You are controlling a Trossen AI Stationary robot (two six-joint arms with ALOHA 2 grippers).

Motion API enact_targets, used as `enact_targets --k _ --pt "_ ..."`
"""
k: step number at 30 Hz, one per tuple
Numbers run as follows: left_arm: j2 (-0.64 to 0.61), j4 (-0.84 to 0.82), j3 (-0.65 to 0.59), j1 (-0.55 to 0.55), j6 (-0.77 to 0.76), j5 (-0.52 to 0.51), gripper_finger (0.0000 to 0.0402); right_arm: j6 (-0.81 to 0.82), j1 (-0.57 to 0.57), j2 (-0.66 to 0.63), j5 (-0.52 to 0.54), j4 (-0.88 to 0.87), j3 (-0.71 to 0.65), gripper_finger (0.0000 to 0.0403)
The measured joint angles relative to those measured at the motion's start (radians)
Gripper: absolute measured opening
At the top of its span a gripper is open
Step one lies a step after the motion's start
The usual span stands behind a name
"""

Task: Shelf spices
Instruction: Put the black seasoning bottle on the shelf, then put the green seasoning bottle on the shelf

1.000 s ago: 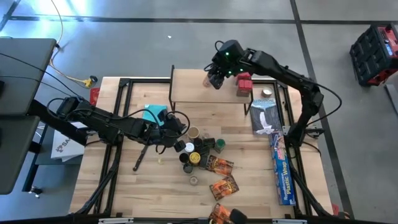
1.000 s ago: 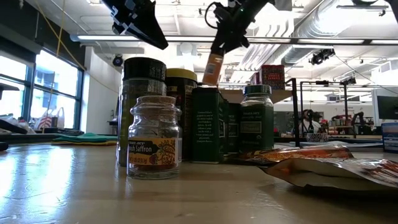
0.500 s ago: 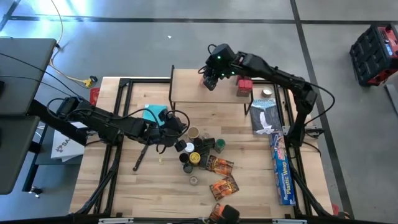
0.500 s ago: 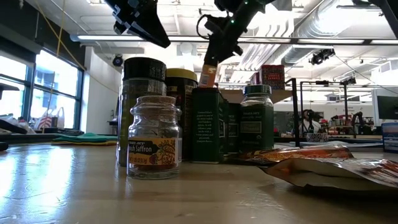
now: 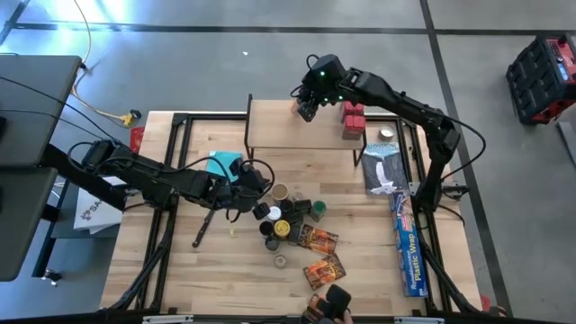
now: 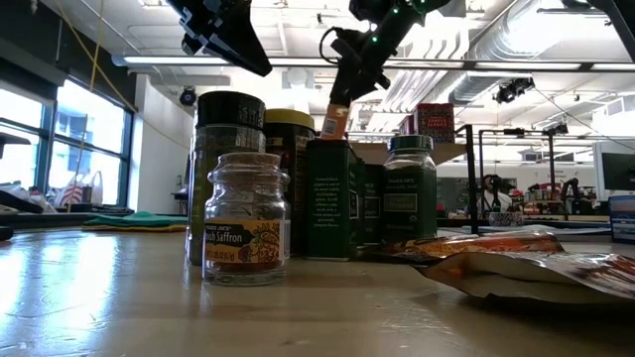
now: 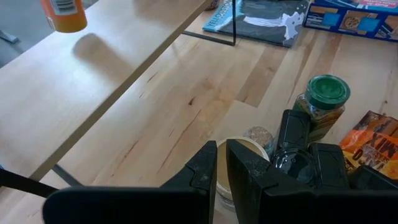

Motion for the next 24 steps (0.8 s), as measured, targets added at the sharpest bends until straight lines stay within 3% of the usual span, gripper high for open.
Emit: enact_targets --k 7,18,24 --pt "0.0 0.0 0.0 0.0 0.0 0.0 0.0033 -0.014 -0.002 0.003 0.001 0.005 0.0 0.0267" --pt "0.0 -0.003 0.0 0.0 0.0 0.003 0.0033 -0.034 0.003 -0.017 0.041 0.109 -0.001 0.0272" --pt "0.0 -0.005 0.0 -0.002 -0.01 0.032 0.0033 -0.068 0.055 -0.063 0.037 0.077 -0.001 0.0272"
